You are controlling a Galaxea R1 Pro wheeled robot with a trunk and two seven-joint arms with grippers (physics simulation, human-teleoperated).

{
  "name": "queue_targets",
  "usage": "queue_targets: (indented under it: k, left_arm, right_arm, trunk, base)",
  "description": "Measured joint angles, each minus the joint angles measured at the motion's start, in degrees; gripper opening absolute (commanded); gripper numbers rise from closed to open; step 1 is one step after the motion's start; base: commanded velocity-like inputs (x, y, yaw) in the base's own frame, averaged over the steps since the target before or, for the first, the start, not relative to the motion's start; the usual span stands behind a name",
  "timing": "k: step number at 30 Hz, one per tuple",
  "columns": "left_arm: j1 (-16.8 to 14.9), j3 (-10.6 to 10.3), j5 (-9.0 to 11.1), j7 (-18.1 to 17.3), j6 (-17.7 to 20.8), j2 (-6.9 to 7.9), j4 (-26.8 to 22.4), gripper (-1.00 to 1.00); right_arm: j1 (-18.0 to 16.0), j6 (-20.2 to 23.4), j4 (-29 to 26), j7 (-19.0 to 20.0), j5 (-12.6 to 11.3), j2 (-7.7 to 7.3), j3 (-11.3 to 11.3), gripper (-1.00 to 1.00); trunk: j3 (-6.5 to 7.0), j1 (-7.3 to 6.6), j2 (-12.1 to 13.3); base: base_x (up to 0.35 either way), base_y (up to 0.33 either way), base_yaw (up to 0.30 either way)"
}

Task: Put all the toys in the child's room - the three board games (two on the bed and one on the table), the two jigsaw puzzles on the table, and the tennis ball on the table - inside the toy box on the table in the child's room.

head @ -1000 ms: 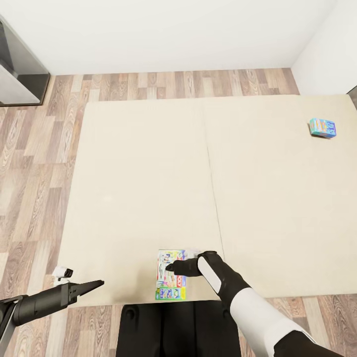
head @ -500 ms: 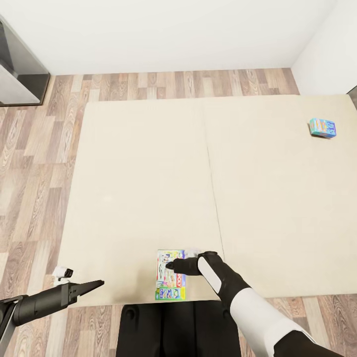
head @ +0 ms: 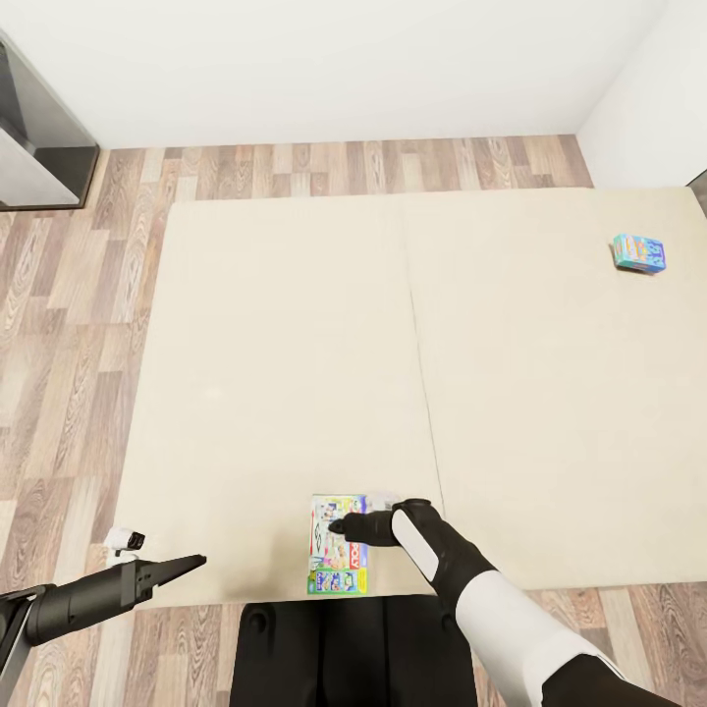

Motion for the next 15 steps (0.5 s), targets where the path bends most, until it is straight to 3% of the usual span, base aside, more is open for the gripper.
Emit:
queue_targets:
  k: [15]
  left_arm:
    - [0.00,0.00,-0.05,0.00,-0.07,0.05,0.00,1.00]
  right_arm:
    - [0.00,-0.01,0.83,-0.37,0.43,0.00,-0.01,1.00]
  trunk:
    - [0.00,0.00,0.00]
  base:
    - [0.000,0.000,0.000]
